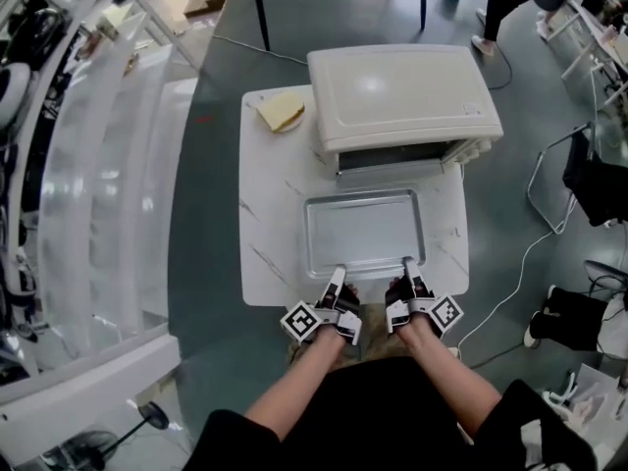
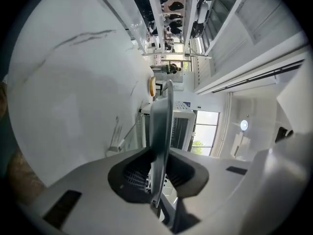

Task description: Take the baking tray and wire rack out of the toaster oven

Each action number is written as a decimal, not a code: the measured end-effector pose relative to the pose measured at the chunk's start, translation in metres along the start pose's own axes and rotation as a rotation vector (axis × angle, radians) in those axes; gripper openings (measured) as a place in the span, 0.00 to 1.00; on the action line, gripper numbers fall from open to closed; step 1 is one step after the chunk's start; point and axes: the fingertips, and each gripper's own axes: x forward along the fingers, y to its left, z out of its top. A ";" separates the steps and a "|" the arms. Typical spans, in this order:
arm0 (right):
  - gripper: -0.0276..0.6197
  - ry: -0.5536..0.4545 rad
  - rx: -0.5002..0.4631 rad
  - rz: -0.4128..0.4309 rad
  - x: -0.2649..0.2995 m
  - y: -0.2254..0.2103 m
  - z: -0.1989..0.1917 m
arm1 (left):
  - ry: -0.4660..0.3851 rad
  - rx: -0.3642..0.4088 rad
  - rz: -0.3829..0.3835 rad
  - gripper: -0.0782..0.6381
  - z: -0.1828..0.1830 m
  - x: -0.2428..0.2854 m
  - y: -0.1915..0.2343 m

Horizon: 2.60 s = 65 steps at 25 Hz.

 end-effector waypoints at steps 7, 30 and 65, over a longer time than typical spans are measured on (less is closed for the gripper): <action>0.17 -0.030 -0.016 0.002 0.014 -0.004 -0.124 | -0.003 0.043 0.036 0.23 0.108 -0.069 0.004; 0.17 0.023 0.045 -0.085 0.104 -0.066 -0.224 | -0.054 0.019 0.144 0.24 0.234 -0.079 0.071; 0.54 0.198 -0.047 -0.498 0.091 -0.096 -0.248 | 0.305 0.134 0.613 0.57 0.198 -0.077 0.100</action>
